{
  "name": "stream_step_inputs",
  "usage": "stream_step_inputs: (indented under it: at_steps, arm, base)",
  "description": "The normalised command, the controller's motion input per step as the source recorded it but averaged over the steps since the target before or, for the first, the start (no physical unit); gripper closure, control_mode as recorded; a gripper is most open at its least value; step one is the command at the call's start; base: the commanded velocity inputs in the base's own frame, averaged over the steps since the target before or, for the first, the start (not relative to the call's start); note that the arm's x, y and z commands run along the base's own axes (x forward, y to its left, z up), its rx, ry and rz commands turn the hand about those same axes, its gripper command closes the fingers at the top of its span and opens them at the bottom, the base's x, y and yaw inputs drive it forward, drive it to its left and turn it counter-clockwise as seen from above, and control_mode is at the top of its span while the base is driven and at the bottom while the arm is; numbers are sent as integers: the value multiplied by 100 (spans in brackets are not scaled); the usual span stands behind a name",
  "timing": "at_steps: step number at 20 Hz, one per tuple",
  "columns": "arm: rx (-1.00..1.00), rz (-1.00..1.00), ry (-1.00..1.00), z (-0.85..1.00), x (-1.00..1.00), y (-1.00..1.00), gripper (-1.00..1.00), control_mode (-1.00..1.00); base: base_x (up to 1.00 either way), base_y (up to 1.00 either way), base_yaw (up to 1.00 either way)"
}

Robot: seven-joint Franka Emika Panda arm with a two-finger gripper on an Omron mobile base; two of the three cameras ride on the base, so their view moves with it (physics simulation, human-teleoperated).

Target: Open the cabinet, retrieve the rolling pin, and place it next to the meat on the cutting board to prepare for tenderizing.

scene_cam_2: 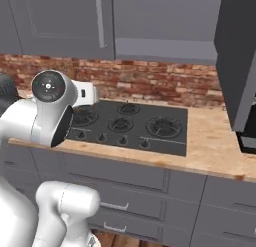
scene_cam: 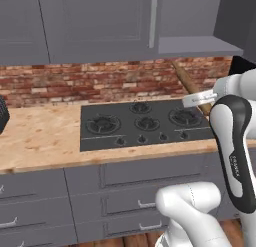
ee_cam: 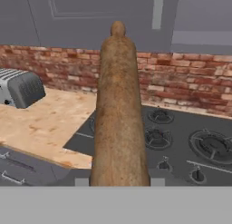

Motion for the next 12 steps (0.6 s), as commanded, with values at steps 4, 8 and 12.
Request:
stream_step_inputs:
  at_steps: [4,8,12]
  arm:
    - [0,0,0,0,0,0,100,100]
    - [0,0,0,0,0,0,100,100]
    - [0,0,0,0,0,0,100,100]
  base:
    - [-74,70,23]
    - [-54,61,30]
    - [-35,54,36]
